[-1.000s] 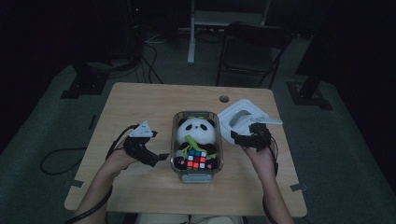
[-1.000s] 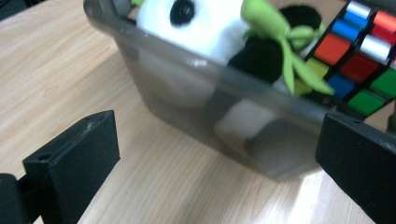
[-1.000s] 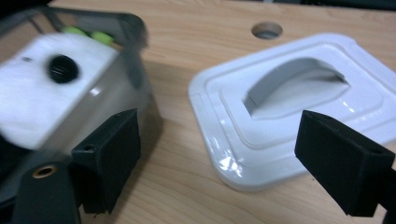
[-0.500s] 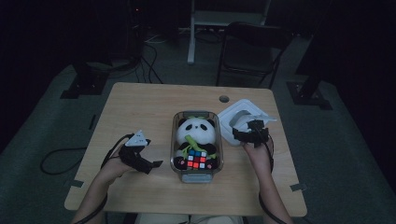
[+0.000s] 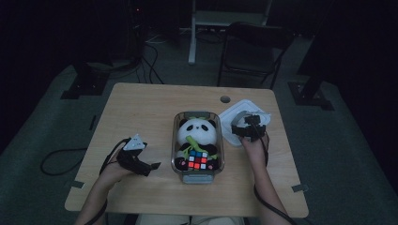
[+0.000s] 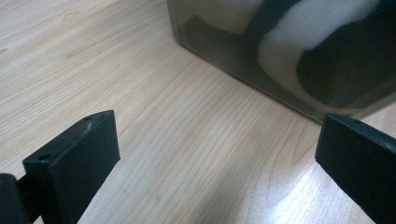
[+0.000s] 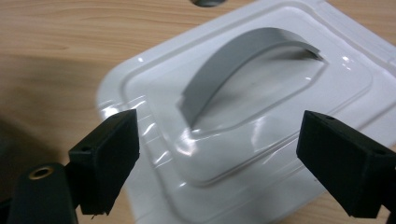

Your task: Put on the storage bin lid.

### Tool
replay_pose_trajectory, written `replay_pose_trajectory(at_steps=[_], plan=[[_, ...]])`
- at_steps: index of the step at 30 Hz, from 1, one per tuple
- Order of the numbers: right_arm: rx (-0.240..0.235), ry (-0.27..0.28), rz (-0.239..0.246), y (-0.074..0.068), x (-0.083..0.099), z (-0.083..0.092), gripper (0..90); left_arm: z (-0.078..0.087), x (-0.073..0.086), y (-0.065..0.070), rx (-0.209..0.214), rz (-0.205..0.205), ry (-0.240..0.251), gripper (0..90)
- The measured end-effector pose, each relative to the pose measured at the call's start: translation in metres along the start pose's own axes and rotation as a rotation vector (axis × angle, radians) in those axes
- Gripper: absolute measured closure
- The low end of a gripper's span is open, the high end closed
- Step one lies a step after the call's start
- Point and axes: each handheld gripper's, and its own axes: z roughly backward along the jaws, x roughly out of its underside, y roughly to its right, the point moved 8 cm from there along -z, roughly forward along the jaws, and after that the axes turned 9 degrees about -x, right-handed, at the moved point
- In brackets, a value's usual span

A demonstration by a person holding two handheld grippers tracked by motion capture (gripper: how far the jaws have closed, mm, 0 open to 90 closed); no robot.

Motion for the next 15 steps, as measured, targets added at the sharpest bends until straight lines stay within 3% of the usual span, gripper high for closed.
replay_pose_trajectory(at_steps=[5,15], plan=[[0.032,0.002,-0.053,0.008,-0.003,-0.012,12.5,0.000,0.000,0.002,-0.006,-0.006,0.003,0.6],[0.110,0.005,-0.084,0.010,-0.016,-0.038,14.7,-0.004,0.001,0.005,-0.014,-0.007,-0.004,0.6]])
